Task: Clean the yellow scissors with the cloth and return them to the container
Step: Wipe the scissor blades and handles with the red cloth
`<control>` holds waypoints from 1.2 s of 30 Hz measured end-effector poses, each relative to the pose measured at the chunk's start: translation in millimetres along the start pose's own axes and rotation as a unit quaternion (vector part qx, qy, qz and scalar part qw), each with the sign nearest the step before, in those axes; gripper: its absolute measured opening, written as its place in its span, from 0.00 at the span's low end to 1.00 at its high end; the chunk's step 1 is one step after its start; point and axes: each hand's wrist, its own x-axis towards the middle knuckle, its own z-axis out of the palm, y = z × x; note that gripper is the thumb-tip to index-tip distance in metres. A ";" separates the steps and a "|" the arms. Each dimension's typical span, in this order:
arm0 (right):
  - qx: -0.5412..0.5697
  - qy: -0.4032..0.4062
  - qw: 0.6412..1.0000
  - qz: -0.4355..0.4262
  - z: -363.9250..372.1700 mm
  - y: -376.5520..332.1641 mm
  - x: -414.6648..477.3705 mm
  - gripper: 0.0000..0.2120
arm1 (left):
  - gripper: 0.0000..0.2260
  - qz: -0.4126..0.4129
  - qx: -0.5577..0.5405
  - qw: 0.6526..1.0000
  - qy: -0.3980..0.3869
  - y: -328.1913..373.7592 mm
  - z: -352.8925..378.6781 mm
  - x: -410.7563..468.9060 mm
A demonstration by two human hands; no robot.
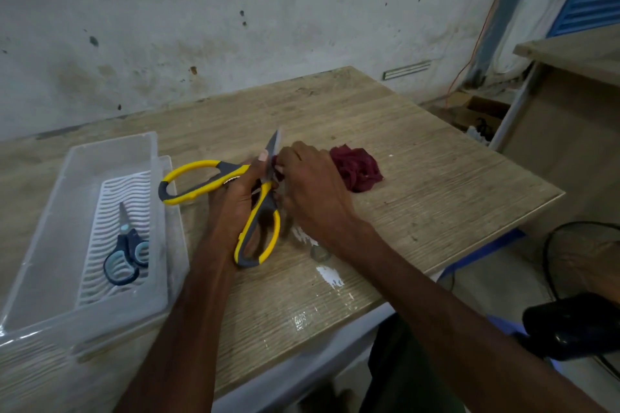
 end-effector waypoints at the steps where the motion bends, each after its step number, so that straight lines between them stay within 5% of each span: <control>1: -0.024 -0.005 1.000 -0.011 3.0 -2.0 -0.8 0.09 | 0.27 0.002 0.002 1.000 0.003 -0.3 0.7 -1.0; 7: -0.077 0.009 0.994 0.074 2.3 22.9 13.1 0.05 | 0.12 0.019 0.082 0.996 0.039 6.0 4.0 -3.6; 10: -0.043 0.000 0.999 -0.003 7.6 8.0 0.5 0.06 | 0.09 0.033 0.060 0.997 0.040 4.9 5.1 -3.9; 16: 0.125 0.028 0.992 0.003 0.0 14.8 -2.1 0.11 | 0.10 0.033 0.062 0.997 0.043 5.1 7.2 -5.5; 28: 0.100 0.064 0.985 0.127 -0.3 45.4 10.3 0.01 | 0.11 0.063 0.145 0.986 0.053 7.5 12.5 -12.2; 33: 0.141 0.022 0.989 0.026 4.5 12.1 -4.3 0.14 | 0.15 0.071 0.108 0.990 0.055 5.1 12.9 -11.2; 36: 0.127 0.015 0.988 0.081 5.3 32.8 7.8 0.09 | 0.13 0.071 0.131 0.987 0.065 5.5 12.4 -12.0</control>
